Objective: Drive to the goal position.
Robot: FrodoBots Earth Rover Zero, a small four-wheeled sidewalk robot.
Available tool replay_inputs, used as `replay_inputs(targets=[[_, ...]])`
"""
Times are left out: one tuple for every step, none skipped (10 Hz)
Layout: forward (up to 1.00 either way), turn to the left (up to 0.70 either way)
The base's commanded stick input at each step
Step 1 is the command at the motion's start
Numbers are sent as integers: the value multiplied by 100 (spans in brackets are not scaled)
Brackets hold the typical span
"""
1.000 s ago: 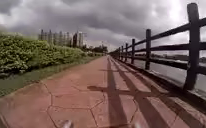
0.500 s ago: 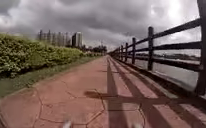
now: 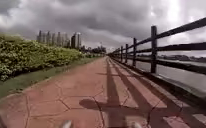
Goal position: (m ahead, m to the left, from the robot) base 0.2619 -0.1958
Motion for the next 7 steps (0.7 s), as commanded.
replay_inputs(targets=[[50, 0], [50, 0], [50, 0], [50, 0], [50, 0], [50, 0], [50, 0]])
